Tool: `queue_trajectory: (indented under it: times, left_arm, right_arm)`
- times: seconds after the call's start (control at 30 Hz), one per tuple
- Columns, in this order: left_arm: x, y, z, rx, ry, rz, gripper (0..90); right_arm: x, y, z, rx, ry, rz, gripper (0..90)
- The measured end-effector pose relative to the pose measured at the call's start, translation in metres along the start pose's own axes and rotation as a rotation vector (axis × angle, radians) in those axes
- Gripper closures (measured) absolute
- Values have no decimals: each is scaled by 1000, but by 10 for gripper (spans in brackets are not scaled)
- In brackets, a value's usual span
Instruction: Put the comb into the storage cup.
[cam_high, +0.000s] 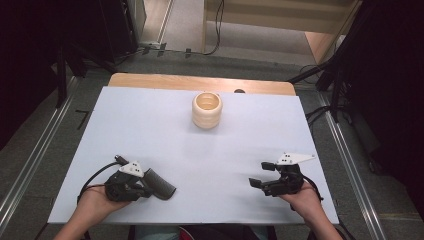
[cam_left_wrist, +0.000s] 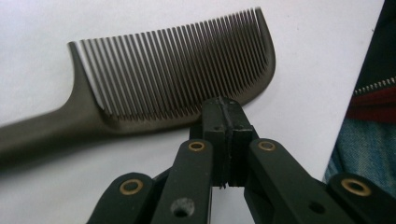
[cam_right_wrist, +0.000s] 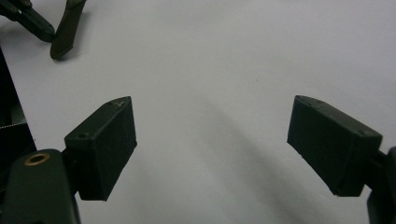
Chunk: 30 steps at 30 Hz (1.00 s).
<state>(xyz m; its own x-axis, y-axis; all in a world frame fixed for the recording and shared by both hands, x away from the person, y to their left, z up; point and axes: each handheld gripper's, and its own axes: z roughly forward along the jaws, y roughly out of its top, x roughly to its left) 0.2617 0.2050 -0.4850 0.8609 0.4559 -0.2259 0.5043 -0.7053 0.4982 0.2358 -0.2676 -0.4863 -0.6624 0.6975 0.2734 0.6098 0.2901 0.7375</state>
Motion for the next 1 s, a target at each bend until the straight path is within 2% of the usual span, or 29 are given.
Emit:
queue_trajectory:
  times: [0.17, 0.4, 0.73, 1.0]
  left_arm:
    - [1, 5, 4, -13, 4, 3, 900]
    - [3, 15, 10, -19, 35, 18, 900]
    - [13, 27, 17, -47, 44, -16, 900]
    - [19, 39, 22, -49, 55, -35, 900]
  right_arm:
    - [0, 0, 0, -1, 1, -2, 138]
    - [0, 0, 0, 2, 0, 2, 138]
    - [0, 0, 0, 3, -5, 4, 138]
    - [-1, -1, 0, 5, -5, 8, 138]
